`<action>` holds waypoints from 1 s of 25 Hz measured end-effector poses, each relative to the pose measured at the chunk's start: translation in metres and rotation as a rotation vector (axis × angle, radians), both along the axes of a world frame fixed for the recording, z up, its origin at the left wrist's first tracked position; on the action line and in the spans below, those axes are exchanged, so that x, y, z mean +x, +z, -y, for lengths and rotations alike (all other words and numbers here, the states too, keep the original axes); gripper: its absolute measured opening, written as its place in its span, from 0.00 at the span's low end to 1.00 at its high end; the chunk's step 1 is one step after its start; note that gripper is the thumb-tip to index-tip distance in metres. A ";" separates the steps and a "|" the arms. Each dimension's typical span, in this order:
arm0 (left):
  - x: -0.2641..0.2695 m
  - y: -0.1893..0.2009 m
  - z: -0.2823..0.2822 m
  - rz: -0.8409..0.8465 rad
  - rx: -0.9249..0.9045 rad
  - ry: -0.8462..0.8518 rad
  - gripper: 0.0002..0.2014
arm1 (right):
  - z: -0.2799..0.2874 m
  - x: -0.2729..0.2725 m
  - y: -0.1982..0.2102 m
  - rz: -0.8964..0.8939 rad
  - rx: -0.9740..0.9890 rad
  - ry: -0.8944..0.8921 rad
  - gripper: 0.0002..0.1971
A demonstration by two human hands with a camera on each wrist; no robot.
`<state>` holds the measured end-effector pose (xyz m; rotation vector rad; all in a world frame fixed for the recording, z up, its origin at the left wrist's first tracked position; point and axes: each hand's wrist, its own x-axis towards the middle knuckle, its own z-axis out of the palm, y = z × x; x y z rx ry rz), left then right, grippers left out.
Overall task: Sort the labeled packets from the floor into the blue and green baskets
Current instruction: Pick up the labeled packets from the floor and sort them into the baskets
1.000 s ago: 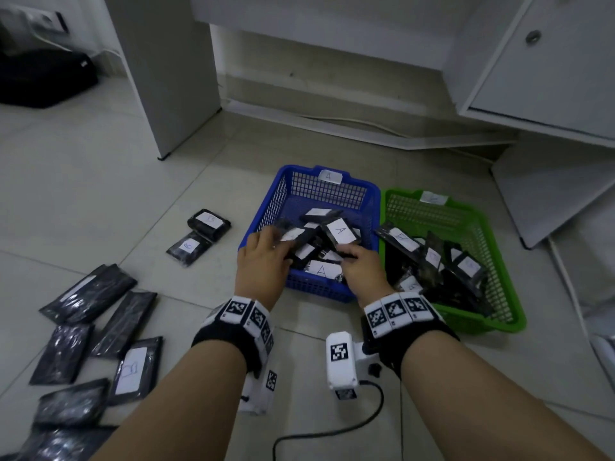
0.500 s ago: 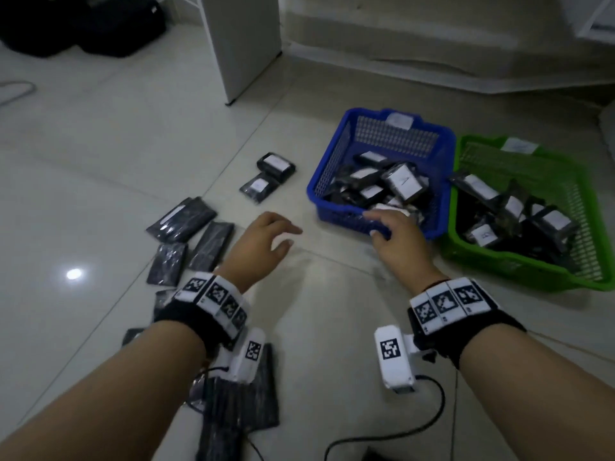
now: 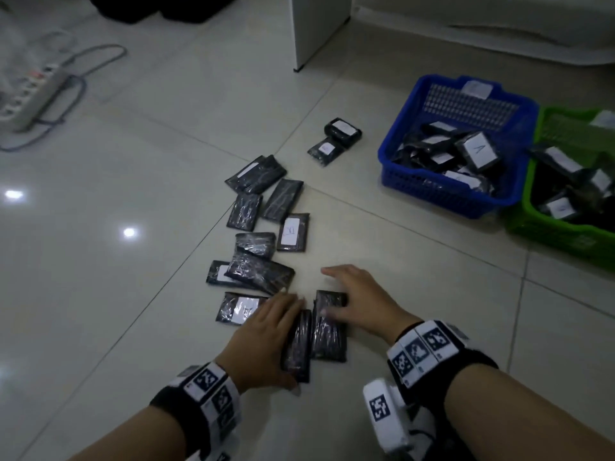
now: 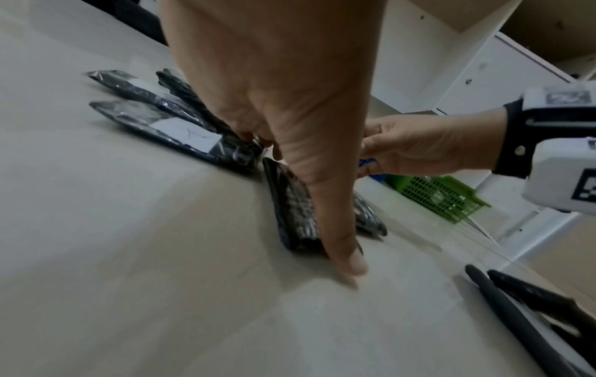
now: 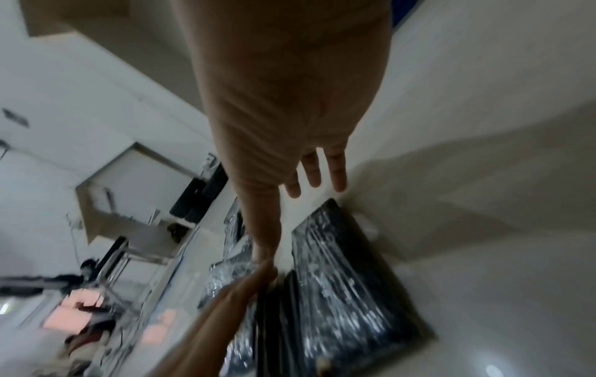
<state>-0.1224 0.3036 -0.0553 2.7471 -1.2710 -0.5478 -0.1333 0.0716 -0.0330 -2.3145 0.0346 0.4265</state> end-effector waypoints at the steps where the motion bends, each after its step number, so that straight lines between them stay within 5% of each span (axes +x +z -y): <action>1: -0.004 -0.002 -0.001 0.015 -0.032 0.013 0.66 | -0.007 -0.008 0.000 -0.061 -0.063 0.093 0.46; 4: -0.015 -0.002 -0.002 -0.041 -0.112 0.056 0.60 | -0.019 -0.031 -0.006 -0.061 -0.331 0.279 0.60; 7: -0.013 0.017 -0.003 -0.170 -0.225 0.109 0.51 | -0.015 -0.043 -0.005 -0.047 -0.253 0.241 0.55; 9: -0.005 0.032 0.001 -0.520 -0.472 0.281 0.41 | -0.003 -0.041 0.008 -0.179 0.198 -0.055 0.44; 12: 0.001 0.051 0.022 -1.420 -0.999 0.811 0.35 | 0.023 -0.037 0.027 -0.355 1.179 -0.602 0.34; 14: 0.003 0.058 0.040 -1.654 -1.174 0.955 0.32 | 0.040 -0.041 0.039 -0.360 1.455 -0.748 0.34; 20: 0.012 0.074 0.084 -1.636 -1.201 0.901 0.24 | 0.070 -0.060 0.051 -0.253 1.515 -0.891 0.33; 25: 0.018 0.078 0.105 -1.594 -1.244 0.917 0.20 | 0.082 -0.068 0.062 -0.067 1.359 -1.101 0.23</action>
